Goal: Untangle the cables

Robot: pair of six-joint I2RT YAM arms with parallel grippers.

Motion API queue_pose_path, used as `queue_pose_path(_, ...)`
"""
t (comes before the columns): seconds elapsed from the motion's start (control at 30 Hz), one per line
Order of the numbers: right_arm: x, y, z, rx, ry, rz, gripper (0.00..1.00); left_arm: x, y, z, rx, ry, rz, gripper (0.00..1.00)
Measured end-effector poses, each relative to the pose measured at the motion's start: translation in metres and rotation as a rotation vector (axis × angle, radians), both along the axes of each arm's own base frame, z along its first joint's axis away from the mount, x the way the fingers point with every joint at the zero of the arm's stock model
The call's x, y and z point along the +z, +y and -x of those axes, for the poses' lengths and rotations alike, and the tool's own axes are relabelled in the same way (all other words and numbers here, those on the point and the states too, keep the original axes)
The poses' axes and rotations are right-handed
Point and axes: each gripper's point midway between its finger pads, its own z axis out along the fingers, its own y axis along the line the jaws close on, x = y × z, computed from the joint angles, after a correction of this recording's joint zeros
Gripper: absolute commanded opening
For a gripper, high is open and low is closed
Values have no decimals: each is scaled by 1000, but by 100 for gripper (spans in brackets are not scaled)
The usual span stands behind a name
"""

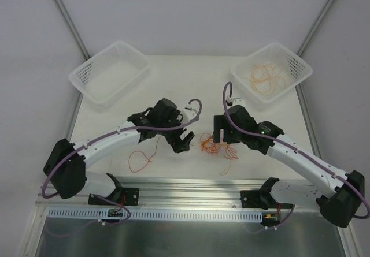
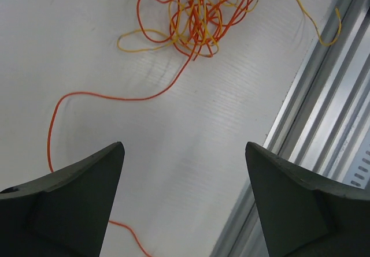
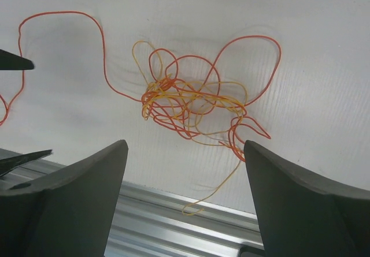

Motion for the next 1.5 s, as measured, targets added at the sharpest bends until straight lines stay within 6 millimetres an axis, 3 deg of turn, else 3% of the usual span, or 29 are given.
queue_pose_path(0.23, 10, -17, 5, -72, -50, -37, 97, -40, -34, -15, -93, -29, 30, 71)
queue_pose_path(0.47, 9, -24, 12, -100, -46, -52, 100, -75, -48, -17, -134, 12, 20, 59)
queue_pose_path(0.63, 6, -24, 13, -110, -38, -54, 100, -87, -53, -13, -153, 41, 22, 49)
queue_pose_path(0.73, 5, -24, 12, -116, -37, -59, 99, -90, -59, -7, -171, 59, 34, 33)
queue_pose_path(0.83, 4, -24, 10, -133, -35, -70, 100, -92, -63, -3, -175, 77, 44, 7)
queue_pose_path(0.9, -1, -25, 7, -154, -25, -77, 100, -92, -65, 0, -180, 85, 49, 0)
queue_pose_path(1.0, -14, -25, 3, -190, 11, -84, 100, -89, -65, 0, -170, 92, 56, 0)
queue_pose_path(1.13, -35, -20, 1, -216, 74, -94, 90, -74, -64, 4, -147, 91, 87, 0)
queue_pose_path(1.23, -44, -4, -2, -211, 111, -145, 81, -52, -64, 6, -115, 89, 135, 0)
queue_pose_path(1.37, -50, 17, -8, -206, 141, -221, 76, -28, -67, 9, -75, 106, 199, 0)
queue_pose_path(1.5, -57, 32, -11, -211, 167, -272, 71, -16, -69, 13, -47, 136, 231, 0)
